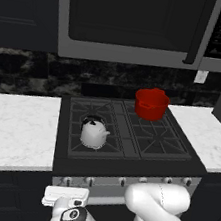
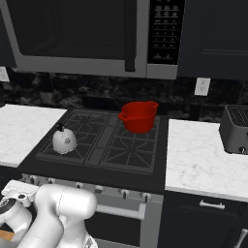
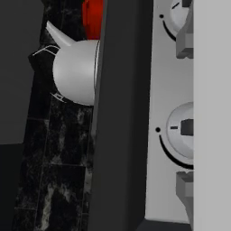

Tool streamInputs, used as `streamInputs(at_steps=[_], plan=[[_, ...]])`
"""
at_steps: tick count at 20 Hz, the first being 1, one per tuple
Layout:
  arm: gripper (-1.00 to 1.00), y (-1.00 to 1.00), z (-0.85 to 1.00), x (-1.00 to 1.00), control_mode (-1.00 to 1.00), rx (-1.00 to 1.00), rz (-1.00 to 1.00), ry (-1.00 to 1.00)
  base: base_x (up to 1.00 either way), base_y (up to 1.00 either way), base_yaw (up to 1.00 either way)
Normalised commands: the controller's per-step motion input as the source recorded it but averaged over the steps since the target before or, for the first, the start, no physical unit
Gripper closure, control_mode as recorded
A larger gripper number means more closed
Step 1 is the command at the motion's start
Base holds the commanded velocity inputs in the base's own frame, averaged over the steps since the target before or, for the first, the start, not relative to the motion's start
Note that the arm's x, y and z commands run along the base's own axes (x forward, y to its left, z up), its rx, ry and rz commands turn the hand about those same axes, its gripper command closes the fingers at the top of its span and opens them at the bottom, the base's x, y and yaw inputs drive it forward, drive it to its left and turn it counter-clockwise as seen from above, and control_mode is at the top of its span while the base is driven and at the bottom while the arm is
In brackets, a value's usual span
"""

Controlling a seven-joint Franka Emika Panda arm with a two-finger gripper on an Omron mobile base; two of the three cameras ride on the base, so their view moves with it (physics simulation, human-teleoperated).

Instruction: Pick the kettle from the counter and place it on a stove burner. Then turn the burner on.

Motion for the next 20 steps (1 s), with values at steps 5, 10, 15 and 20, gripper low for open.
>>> streamInputs(at_steps=[5, 10, 15, 20], plan=[[-1.0, -0.06, 0.07, 0.0, -1.0, 0.0, 0.0, -0.01, 0.0, 0.0, 0.0], [-1.0, 0.04, -0.14, 0.1, -1.0, 0.0, 0.0, 0.0, 0.0, 0.0, 0.0], [-1.0, 0.04, -0.16, 0.17, -1.0, 0.0, 0.0, 0.0, 0.0, 0.0, 0.0], [-1.0, 0.09, -0.21, 0.2, -1.0, 0.0, 0.0, 0.0, 0.0, 0.0, 0.0]])
